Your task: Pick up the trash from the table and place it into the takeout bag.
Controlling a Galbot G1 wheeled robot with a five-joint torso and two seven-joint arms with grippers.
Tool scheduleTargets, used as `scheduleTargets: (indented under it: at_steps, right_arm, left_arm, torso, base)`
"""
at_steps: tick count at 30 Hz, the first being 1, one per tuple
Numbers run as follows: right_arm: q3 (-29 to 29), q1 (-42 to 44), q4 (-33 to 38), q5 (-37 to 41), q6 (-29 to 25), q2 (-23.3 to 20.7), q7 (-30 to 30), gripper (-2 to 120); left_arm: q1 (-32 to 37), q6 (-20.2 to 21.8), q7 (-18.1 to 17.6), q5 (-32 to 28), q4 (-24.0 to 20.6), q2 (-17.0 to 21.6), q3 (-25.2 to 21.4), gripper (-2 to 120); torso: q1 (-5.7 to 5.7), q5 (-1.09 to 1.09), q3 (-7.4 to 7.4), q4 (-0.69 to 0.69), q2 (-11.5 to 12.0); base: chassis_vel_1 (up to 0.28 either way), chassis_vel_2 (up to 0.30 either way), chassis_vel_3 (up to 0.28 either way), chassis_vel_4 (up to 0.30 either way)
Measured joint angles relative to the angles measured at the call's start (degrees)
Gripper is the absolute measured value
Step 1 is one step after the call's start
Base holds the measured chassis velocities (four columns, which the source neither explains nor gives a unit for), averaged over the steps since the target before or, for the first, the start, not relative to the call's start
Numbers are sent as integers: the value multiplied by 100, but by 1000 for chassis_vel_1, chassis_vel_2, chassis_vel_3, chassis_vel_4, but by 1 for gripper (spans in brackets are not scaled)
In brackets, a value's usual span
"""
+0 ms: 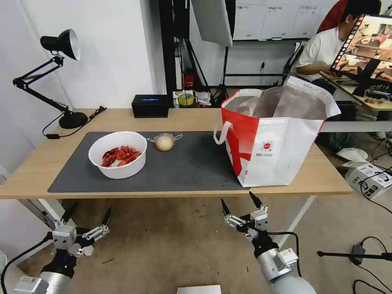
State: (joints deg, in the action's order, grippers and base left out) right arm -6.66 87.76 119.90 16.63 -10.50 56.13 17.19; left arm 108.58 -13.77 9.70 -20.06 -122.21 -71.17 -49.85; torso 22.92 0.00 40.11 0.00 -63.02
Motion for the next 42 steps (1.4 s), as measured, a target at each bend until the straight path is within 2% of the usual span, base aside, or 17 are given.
scheduleTargets:
  at_steps: [10,13,14,16,17,19,22,24,25,31,33,34,36,37,41,42]
  right_arm:
    - [162,-345,63,254,98,-59,-2,100]
    - [455,-1041,78,638,334,-215,-4,100]
    - [455,-1041,78,638,334,-215,-4,100]
    - [883,-1669,78,1159,677,-359,141,100]
    - [883,-1669,78,1159,677,-359,141,100]
    - [1246,-2243,-49,1376,836,-411,236,100]
    - [1551,-2780,-249,1536,919,-399,313,100]
    - [1930,-3437,-544,1758,1037,-289,402,100]
    - [1930,-3437,-544,1758,1037,-289,402,100]
    - [2679,-4814,-1350,2222,1346,204,706,100]
    - [2736,-4932,-1420,2272,1377,260,740,100]
    - [3027,-5500,-1813,2562,1558,540,870,100]
    - [3303,-6003,-2358,2844,1646,887,938,100]
    - [3303,-6003,-2358,2844,1646,887,938,100]
    - [3562,-6628,-3540,3023,1668,1638,993,100]
    - [3562,-6628,-3540,3023,1668,1638,993,100]
  left_arm:
    - [-76,-2,0,19,70,19,103,100]
    - [-153,-2,0,19,123,113,179,100]
    - [-153,-2,0,19,123,113,179,100]
    - [-145,-2,-4,15,124,123,130,100]
    - [-145,-2,-4,15,124,123,130,100]
    - [-144,-2,-6,5,123,119,82,100]
    - [-144,-3,-8,-2,134,108,50,100]
    - [-143,-4,-9,-7,170,101,13,100]
    - [-143,-4,-9,-7,170,101,13,100]
    - [-149,-10,-18,-19,229,89,-44,100]
    - [-150,-11,-18,-20,235,87,-46,100]
    - [-158,-21,-20,-24,275,79,-56,100]
    - [-176,-49,-20,-27,334,70,-59,100]
    - [-176,-49,-20,-27,334,70,-59,100]
    - [-206,-117,-12,-27,421,41,-24,100]
    - [-206,-117,-12,-27,421,41,-24,100]
  torso:
    - [0,0,0,0,0]
    - [0,0,0,-1,0]
    - [0,0,0,-1,0]
    - [1,0,1,0,0]
    - [1,0,1,0,0]
    - [0,-1,0,0,0]
    - [1,0,1,1,0]
    - [1,0,1,-1,0]
    - [1,0,1,-1,0]
    - [1,0,1,-1,1]
    - [1,-1,1,0,0]
    - [1,-1,1,1,1]
    - [1,-2,1,1,0]
    - [1,-2,1,1,0]
    - [2,-2,1,0,1]
    - [2,-2,1,0,1]
  base:
    - [0,0,0,0]
    - [0,0,0,0]
    - [0,0,0,0]
    - [0,0,0,0]
    - [0,0,0,0]
    - [0,0,0,0]
    - [0,0,0,0]
    - [0,0,0,0]
    - [0,0,0,0]
    - [0,0,0,0]
    - [0,0,0,0]
    - [0,0,0,0]
    - [0,0,0,0]
    - [0,0,0,0]
    - [0,0,0,0]
    - [0,0,0,0]
